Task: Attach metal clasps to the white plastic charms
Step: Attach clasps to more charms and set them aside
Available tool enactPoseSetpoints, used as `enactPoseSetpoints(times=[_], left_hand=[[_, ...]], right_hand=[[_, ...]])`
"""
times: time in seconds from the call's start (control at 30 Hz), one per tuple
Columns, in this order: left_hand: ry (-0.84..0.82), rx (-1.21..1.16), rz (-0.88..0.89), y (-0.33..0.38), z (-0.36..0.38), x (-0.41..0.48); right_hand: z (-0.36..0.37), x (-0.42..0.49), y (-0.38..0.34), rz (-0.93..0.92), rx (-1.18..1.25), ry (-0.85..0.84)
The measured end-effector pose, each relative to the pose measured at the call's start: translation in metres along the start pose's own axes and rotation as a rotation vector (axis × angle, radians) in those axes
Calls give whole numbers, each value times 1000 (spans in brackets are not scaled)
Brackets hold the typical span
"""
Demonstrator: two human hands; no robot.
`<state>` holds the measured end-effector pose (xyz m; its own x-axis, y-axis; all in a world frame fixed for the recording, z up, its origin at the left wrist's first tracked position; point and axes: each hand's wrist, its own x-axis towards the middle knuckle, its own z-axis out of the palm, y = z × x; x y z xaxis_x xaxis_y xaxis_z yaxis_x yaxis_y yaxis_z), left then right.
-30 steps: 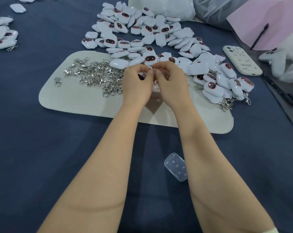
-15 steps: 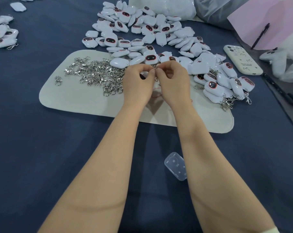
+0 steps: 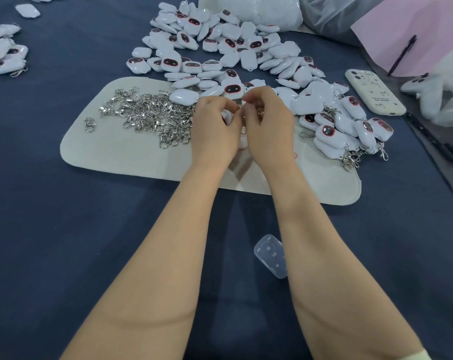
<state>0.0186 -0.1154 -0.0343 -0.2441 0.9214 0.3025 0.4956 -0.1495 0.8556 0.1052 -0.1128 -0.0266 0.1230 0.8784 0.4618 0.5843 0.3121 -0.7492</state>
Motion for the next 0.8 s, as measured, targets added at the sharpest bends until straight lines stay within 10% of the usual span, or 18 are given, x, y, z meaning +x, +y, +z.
enactPoseSetpoints(times=[0.8], left_hand=[[44,47,66,-3,-1,2]], right_hand=[[3,1,6,102,182,-47]])
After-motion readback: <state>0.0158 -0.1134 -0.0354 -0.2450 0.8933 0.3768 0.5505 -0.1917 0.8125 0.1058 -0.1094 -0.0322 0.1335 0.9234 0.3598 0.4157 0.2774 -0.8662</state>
